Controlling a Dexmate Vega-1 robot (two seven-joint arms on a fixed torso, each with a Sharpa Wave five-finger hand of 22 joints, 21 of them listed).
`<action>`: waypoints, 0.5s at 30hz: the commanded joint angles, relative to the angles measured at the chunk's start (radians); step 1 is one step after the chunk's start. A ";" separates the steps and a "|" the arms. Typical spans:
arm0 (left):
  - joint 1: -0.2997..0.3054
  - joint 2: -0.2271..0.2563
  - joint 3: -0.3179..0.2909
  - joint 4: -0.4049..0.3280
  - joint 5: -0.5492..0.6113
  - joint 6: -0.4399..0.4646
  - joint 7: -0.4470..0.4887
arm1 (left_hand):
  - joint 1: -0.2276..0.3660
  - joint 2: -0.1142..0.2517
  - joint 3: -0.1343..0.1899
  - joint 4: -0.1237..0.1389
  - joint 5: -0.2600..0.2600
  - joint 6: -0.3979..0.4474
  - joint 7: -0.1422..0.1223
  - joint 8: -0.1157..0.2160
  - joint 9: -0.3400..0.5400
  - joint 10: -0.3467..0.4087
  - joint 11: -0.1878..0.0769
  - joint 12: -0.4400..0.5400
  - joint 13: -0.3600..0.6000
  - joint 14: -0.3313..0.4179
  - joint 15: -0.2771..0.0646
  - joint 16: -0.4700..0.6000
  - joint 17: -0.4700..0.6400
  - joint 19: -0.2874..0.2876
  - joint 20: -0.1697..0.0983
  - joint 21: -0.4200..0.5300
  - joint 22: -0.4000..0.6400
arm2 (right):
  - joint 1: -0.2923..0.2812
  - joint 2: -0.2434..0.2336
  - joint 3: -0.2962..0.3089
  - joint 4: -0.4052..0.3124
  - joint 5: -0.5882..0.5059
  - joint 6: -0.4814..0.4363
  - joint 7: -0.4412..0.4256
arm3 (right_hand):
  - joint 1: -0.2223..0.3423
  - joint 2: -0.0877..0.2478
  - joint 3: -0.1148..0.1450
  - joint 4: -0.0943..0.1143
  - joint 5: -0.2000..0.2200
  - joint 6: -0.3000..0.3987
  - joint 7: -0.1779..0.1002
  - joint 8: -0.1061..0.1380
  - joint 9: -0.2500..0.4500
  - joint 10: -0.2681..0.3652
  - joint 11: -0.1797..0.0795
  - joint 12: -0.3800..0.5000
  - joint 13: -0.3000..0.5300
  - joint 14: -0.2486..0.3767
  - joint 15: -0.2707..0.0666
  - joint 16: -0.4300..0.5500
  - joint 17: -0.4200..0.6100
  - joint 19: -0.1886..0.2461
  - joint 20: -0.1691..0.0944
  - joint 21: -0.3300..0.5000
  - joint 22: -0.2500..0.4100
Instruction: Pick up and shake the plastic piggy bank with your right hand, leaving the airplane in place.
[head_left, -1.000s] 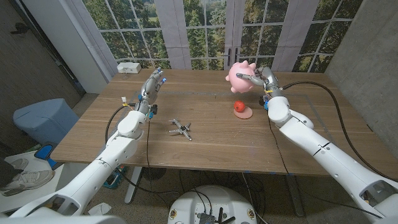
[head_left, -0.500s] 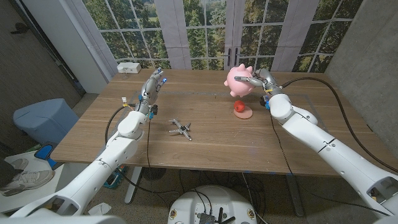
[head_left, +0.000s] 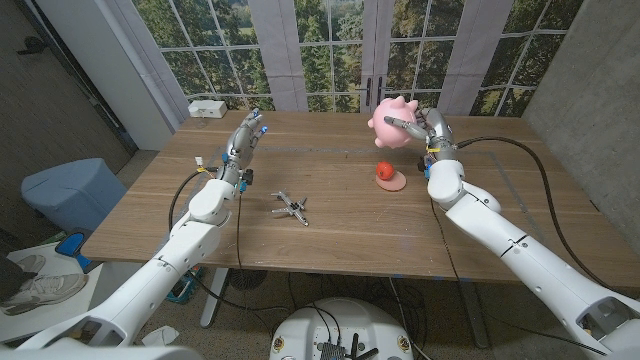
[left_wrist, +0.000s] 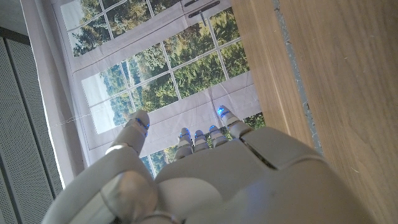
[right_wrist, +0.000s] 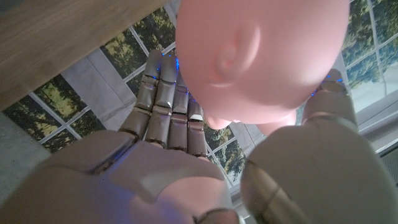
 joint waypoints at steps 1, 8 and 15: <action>0.006 0.004 -0.004 -0.008 0.003 -0.004 0.003 | 0.014 0.009 -0.001 0.001 -0.001 -0.002 -0.001 0.004 0.005 -0.007 -0.002 0.007 0.005 0.000 -0.013 -0.001 0.000 0.006 -0.006 -0.004 0.005 | -0.027 0.153 0.030 0.120 -0.065 0.149 -0.291 | 0.325 0.328 0.292 -0.003 0.004 0.245 -0.221 0.003 0.146 0.286 -0.282 0.003 0.181 0.167 -0.306 0.008 0.003 -0.047 -0.063 0.011 0.001; 0.007 0.002 -0.006 -0.007 0.001 -0.007 0.003 | 0.014 0.010 -0.001 0.001 -0.001 -0.002 -0.001 0.004 0.005 -0.008 -0.002 0.007 0.005 -0.001 -0.013 -0.001 0.000 0.007 -0.006 -0.006 0.005 | -0.029 0.201 0.045 0.158 -0.073 0.203 -0.367 | 0.323 0.328 0.292 -0.002 0.004 0.245 -0.218 0.002 0.149 0.287 -0.281 0.003 0.184 0.169 -0.305 0.009 0.003 -0.047 -0.061 0.013 0.001; 0.006 0.003 -0.007 -0.005 0.000 -0.008 0.000 | 0.014 0.010 -0.001 0.001 -0.001 -0.002 -0.002 0.004 0.005 -0.008 -0.001 0.007 0.005 0.000 -0.013 -0.001 0.000 0.008 -0.006 -0.007 0.005 | -0.029 0.206 0.045 0.163 -0.082 0.209 -0.370 | 0.323 0.328 0.292 -0.002 0.004 0.246 -0.216 0.001 0.150 0.289 -0.282 0.002 0.183 0.170 -0.306 0.010 0.004 -0.047 -0.061 0.015 0.001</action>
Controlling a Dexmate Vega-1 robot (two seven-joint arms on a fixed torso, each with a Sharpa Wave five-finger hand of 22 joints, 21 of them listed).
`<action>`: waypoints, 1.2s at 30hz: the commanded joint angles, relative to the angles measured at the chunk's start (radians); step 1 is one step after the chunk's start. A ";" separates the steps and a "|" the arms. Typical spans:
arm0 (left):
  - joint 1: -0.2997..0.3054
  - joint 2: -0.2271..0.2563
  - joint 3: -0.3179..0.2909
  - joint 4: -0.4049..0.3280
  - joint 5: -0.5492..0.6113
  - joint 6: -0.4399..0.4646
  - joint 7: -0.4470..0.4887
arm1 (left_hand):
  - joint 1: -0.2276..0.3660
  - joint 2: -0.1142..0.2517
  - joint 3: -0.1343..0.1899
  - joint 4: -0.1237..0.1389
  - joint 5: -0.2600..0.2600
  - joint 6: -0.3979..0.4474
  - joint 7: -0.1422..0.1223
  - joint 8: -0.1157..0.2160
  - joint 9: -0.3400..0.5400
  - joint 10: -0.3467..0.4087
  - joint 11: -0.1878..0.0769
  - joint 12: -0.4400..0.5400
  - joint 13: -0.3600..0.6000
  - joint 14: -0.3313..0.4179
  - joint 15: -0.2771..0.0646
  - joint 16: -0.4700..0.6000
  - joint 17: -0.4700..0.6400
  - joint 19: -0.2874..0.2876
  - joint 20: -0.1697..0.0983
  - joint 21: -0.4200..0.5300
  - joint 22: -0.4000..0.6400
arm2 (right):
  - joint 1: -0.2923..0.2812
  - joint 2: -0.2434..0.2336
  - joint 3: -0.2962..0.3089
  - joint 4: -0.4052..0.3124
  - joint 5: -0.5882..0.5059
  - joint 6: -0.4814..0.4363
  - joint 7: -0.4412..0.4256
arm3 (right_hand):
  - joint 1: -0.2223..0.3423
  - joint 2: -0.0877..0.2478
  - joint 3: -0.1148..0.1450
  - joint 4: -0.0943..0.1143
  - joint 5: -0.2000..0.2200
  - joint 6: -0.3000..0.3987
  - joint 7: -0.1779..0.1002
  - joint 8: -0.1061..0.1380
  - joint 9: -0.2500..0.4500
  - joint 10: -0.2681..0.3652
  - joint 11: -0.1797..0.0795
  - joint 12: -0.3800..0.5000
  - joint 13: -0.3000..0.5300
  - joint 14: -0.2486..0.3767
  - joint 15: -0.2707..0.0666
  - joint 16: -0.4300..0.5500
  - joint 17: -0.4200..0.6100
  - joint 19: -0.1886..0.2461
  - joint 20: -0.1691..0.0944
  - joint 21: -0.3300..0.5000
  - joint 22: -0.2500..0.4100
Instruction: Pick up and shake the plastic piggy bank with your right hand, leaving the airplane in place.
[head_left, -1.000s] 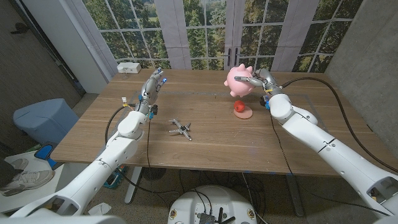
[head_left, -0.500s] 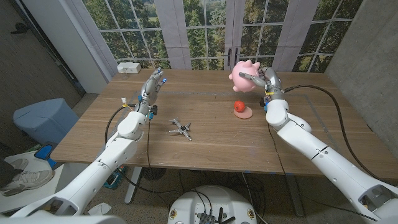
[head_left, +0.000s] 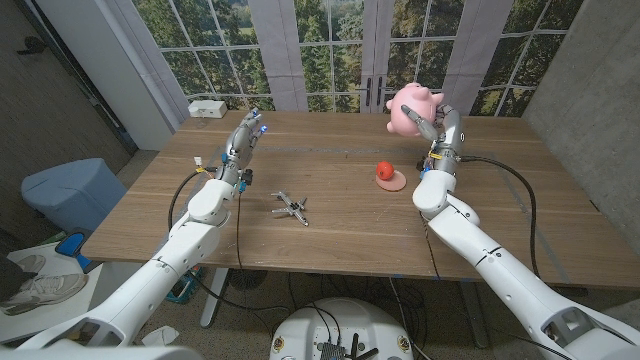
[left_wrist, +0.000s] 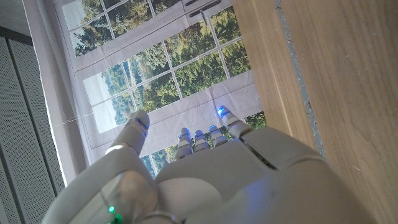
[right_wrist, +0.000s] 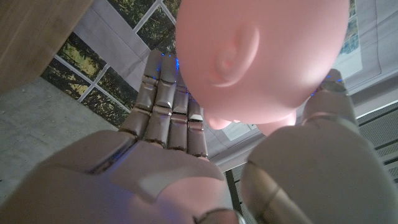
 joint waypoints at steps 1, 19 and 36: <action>0.002 0.001 -0.003 0.001 -0.001 -0.004 -0.002 | 0.014 0.010 -0.001 0.001 -0.001 -0.002 -0.002 0.004 0.005 -0.008 -0.002 0.007 0.005 0.000 -0.013 0.000 0.000 0.008 -0.006 -0.004 0.005 | -0.007 0.050 0.012 0.037 -0.021 0.052 -0.073 | 0.323 0.328 0.293 -0.002 0.005 0.246 -0.216 0.001 0.150 0.287 -0.282 0.006 0.185 0.170 -0.306 0.006 0.004 -0.040 -0.054 0.005 0.001; 0.001 0.003 -0.003 0.000 -0.004 -0.001 -0.006 | 0.014 0.010 -0.002 0.001 -0.001 -0.001 -0.002 0.004 0.005 -0.008 -0.001 0.007 0.005 0.001 -0.013 0.000 0.000 0.010 -0.006 -0.008 0.005 | -0.005 -0.159 -0.018 -0.115 0.016 -0.072 0.313 | 0.319 0.328 0.294 0.000 0.003 0.247 -0.227 -0.007 0.147 0.285 -0.288 0.002 0.187 0.169 -0.306 0.006 0.003 -0.044 -0.063 0.009 0.000; 0.017 0.008 -0.006 -0.021 0.000 0.002 0.005 | 0.015 0.010 -0.002 0.001 -0.001 -0.002 -0.002 0.004 0.005 -0.008 -0.001 0.007 0.005 0.000 -0.013 -0.001 0.000 0.012 -0.006 -0.012 0.005 | 0.026 -0.262 -0.050 -0.241 0.048 -0.224 0.531 | 0.316 0.328 0.295 0.001 -0.003 0.249 -0.233 -0.011 0.143 0.286 -0.289 -0.004 0.185 0.166 -0.306 -0.001 0.002 -0.048 -0.064 0.012 0.000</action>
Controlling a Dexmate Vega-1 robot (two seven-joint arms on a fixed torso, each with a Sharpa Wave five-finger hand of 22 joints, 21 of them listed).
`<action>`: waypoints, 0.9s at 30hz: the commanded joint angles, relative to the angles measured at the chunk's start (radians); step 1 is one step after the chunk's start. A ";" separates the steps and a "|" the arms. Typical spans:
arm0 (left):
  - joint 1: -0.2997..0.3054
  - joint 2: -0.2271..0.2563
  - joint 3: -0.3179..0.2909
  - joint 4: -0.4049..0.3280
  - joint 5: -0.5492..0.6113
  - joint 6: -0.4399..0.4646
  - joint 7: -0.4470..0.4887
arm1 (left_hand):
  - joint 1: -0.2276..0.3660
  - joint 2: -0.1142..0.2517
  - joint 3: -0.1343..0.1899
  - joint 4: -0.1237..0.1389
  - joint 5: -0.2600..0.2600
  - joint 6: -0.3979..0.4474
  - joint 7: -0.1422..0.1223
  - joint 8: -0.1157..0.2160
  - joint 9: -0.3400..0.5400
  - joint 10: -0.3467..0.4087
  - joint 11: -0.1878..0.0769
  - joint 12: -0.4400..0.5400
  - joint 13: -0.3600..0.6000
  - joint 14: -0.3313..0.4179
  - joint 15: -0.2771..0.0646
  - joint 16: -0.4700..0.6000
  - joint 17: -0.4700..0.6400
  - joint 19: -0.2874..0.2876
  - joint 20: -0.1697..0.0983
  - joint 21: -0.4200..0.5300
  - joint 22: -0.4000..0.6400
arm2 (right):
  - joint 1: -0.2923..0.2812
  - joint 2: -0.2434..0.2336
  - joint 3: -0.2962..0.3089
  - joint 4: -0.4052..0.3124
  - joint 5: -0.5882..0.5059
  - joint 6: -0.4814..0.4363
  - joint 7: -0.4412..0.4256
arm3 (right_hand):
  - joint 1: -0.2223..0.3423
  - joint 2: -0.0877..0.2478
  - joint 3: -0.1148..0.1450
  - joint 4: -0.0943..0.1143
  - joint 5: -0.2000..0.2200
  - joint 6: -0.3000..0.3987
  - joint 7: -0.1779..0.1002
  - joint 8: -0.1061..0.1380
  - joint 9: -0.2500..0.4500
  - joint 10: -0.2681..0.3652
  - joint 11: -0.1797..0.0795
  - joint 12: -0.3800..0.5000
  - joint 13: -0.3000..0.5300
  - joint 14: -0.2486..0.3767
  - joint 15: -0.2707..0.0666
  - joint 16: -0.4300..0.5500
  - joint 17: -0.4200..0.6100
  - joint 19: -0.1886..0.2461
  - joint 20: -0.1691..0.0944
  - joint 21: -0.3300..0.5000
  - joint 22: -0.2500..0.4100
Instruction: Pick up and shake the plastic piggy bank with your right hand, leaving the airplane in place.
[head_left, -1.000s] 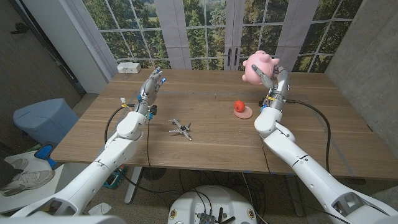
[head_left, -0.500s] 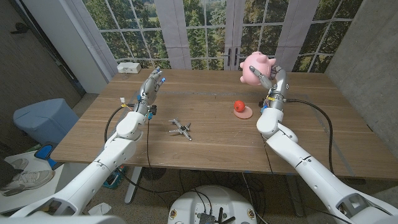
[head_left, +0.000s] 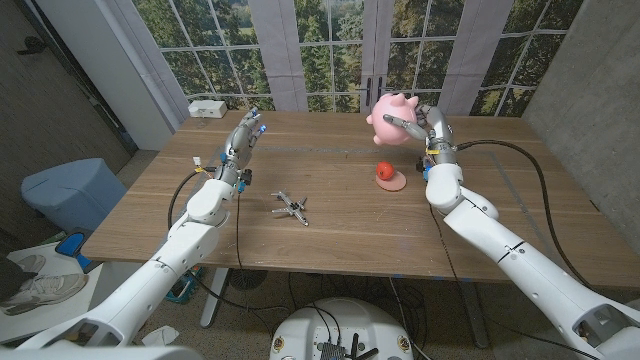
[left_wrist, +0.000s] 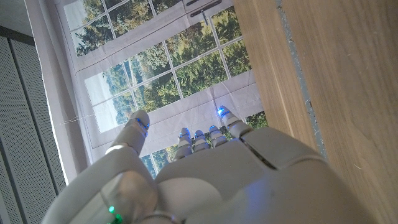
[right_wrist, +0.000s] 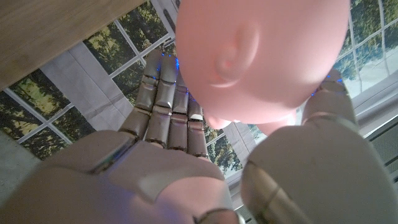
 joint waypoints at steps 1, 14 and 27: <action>0.011 0.004 -0.003 -0.014 0.002 0.003 0.007 | 0.015 0.010 -0.002 0.001 -0.001 -0.002 -0.002 0.004 0.005 -0.008 -0.001 0.007 0.005 0.000 -0.013 -0.001 0.000 0.012 -0.006 0.000 0.005 | 0.017 -0.075 -0.022 -0.084 0.015 -0.095 0.139 | 0.317 0.328 0.296 -0.001 0.000 0.241 -0.231 0.004 0.142 0.287 -0.288 -0.004 0.177 0.165 -0.307 -0.004 0.001 -0.047 -0.063 0.006 0.000; 0.022 0.008 -0.008 -0.025 0.002 0.001 0.010 | 0.015 0.009 -0.003 0.001 -0.001 -0.002 -0.002 0.004 0.005 -0.008 -0.001 0.007 0.005 -0.001 -0.013 -0.001 0.000 0.013 -0.006 -0.004 0.005 | 0.033 -0.075 -0.061 -0.080 -0.020 -0.079 0.146 | 0.316 0.327 0.298 -0.001 -0.006 0.242 -0.233 0.003 0.143 0.290 -0.286 -0.008 0.176 0.166 -0.305 -0.007 0.001 -0.048 -0.063 0.009 0.000; 0.031 0.013 -0.014 -0.029 0.000 -0.005 0.008 | 0.015 0.009 -0.003 0.001 -0.001 -0.002 -0.002 0.004 0.005 -0.008 -0.002 0.007 0.005 0.000 -0.014 -0.001 0.000 0.014 -0.006 -0.007 0.005 | 0.056 -0.028 -0.137 -0.006 -0.180 0.011 0.049 | 0.314 0.328 0.299 0.000 -0.010 0.246 -0.234 0.000 0.137 0.293 -0.290 -0.012 0.175 0.170 -0.306 -0.010 0.000 -0.048 -0.064 0.011 0.000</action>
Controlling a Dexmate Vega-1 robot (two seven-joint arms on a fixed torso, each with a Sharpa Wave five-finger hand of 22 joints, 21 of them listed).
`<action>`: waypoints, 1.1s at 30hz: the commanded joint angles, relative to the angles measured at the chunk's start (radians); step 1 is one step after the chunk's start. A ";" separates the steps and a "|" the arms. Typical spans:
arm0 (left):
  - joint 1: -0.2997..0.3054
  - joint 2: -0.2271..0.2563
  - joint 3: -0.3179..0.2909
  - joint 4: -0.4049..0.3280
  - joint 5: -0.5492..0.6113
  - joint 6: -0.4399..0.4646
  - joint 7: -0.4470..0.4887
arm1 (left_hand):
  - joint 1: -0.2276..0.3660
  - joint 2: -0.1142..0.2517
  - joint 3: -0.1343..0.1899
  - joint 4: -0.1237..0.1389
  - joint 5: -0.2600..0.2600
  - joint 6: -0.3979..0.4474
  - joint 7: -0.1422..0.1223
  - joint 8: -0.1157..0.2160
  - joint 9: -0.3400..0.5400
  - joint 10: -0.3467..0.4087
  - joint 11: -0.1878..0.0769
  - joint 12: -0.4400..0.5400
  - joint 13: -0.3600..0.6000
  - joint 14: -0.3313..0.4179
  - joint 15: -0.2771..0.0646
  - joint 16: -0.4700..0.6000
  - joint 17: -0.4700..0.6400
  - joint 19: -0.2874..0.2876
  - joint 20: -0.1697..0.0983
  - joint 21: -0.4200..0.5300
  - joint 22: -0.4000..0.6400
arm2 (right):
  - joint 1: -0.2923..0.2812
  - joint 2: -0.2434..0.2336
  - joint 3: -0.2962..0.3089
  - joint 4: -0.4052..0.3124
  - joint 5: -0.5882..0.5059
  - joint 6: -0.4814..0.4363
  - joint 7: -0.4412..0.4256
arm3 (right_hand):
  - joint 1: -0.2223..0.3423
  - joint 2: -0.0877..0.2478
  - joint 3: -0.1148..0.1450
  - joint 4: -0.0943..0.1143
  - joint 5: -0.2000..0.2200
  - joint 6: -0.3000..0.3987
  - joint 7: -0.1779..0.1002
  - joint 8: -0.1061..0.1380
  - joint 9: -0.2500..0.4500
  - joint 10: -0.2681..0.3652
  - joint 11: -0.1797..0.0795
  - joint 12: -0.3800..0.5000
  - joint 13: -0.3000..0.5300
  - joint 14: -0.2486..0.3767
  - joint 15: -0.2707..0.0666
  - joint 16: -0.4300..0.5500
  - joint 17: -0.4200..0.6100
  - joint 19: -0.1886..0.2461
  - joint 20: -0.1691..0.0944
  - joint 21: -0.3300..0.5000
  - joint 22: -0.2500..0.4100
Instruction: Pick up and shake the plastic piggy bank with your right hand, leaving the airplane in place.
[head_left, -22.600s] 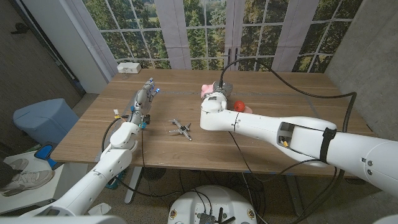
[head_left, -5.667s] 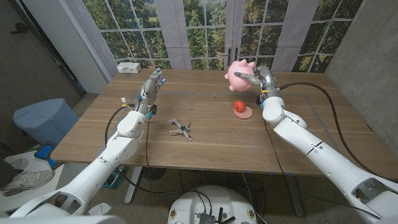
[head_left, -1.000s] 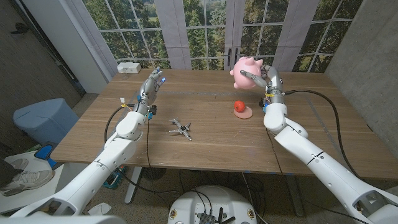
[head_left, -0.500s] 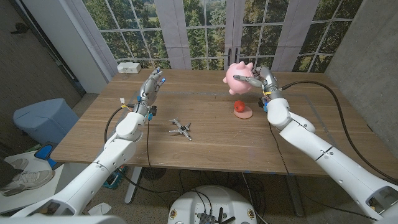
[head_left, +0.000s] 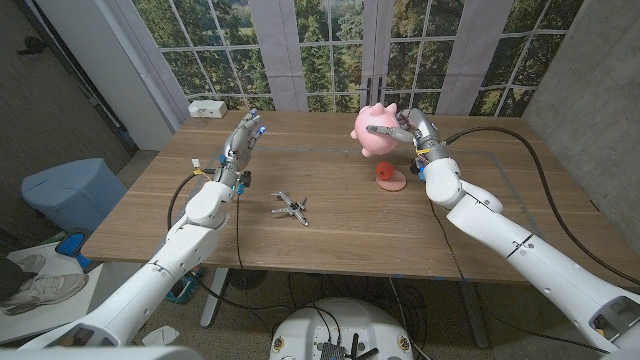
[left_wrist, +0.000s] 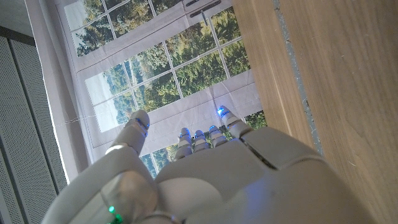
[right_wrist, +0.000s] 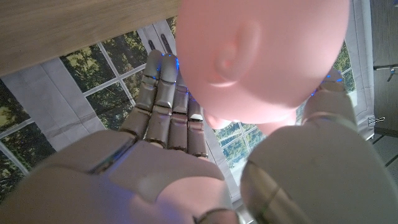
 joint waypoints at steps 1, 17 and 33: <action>0.009 0.005 -0.007 -0.005 -0.003 -0.007 -0.001 | 0.015 0.009 -0.003 0.001 -0.001 -0.002 -0.001 0.004 0.005 -0.007 -0.002 0.008 0.005 -0.001 -0.014 -0.001 0.000 0.010 -0.002 -0.007 0.006 | 0.026 0.032 -0.069 0.056 -0.137 0.062 -0.061 | 0.314 0.327 0.299 0.000 -0.001 0.245 -0.235 0.003 0.137 0.292 -0.290 -0.001 0.174 0.170 -0.306 -0.004 0.004 -0.048 -0.065 0.006 0.000; 0.014 0.009 -0.014 -0.005 -0.008 -0.010 -0.005 | 0.016 0.009 -0.004 0.001 -0.001 0.000 -0.002 0.005 0.005 -0.005 -0.001 0.008 0.005 0.000 -0.013 -0.001 0.000 0.011 -0.002 -0.010 0.006 | 0.090 0.049 -0.167 0.098 -0.323 0.039 -0.008 | 0.309 0.327 0.302 0.001 -0.007 0.249 -0.240 0.001 0.131 0.297 -0.298 -0.006 0.171 0.172 -0.307 -0.013 0.002 -0.046 -0.068 0.008 -0.001; 0.022 0.010 -0.018 -0.008 -0.008 -0.010 0.001 | 0.016 0.009 -0.004 0.001 -0.001 0.003 -0.005 0.005 0.005 -0.007 -0.002 0.008 0.005 0.000 -0.013 -0.001 0.000 0.012 -0.002 -0.013 0.006 | 0.135 0.069 -0.222 0.154 -0.418 0.036 0.042 | 0.306 0.325 0.304 0.001 -0.012 0.253 -0.244 -0.001 0.125 0.299 -0.302 -0.011 0.170 0.177 -0.307 -0.020 0.001 -0.045 -0.071 0.009 -0.001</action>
